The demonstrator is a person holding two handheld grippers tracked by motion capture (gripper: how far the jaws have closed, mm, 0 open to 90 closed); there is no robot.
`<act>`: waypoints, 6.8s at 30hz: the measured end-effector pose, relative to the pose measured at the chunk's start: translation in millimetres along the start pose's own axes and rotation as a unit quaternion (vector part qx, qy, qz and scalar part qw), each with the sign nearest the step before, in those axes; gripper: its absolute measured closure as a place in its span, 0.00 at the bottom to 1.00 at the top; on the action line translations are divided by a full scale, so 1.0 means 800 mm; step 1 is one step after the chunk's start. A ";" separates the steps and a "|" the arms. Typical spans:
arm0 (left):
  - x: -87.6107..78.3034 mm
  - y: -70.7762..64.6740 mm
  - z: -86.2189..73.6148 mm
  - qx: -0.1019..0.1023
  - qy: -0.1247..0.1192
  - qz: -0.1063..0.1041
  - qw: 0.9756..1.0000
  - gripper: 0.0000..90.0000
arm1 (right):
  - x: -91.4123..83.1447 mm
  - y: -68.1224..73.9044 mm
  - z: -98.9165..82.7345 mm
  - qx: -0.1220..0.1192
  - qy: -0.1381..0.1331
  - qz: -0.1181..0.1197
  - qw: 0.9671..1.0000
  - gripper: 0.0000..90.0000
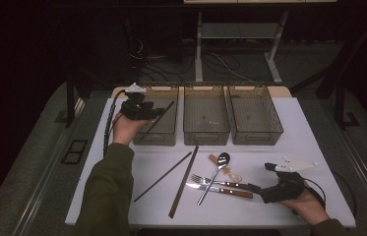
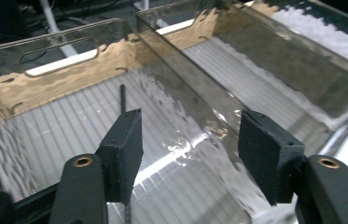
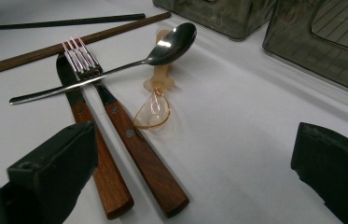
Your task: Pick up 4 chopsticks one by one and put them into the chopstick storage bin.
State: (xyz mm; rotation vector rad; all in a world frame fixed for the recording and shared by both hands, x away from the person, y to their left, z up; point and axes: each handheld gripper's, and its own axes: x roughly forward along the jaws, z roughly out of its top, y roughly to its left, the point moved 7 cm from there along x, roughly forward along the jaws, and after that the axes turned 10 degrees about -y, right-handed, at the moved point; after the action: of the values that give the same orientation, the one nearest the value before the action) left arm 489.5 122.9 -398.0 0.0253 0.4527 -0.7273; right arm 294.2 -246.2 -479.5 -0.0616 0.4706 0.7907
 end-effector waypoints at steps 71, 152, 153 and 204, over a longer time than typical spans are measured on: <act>-0.039 -0.139 -0.165 0.068 0.101 -0.065 0.990 0.77 | 0.001 -0.002 -0.003 -0.008 0.007 -0.010 1.000 0.01; -0.080 -0.131 -0.097 0.028 0.015 -0.075 0.997 0.95 | 0.002 -0.001 -0.003 -0.010 0.009 -0.009 1.000 0.01; -0.081 -0.129 -0.095 0.029 0.013 -0.075 0.997 0.95 | 0.002 -0.001 -0.003 -0.010 0.009 -0.009 1.000 0.01; -0.057 -0.022 0.113 0.031 -0.075 0.001 0.997 0.95 | 0.001 -0.002 -0.002 -0.003 0.005 -0.009 1.000 0.01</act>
State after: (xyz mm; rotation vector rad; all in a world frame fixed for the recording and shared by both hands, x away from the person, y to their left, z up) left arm 483.5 122.2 -295.6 0.0287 0.2857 -0.7351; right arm 295.2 -247.4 -481.7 -0.0760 0.4755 0.7742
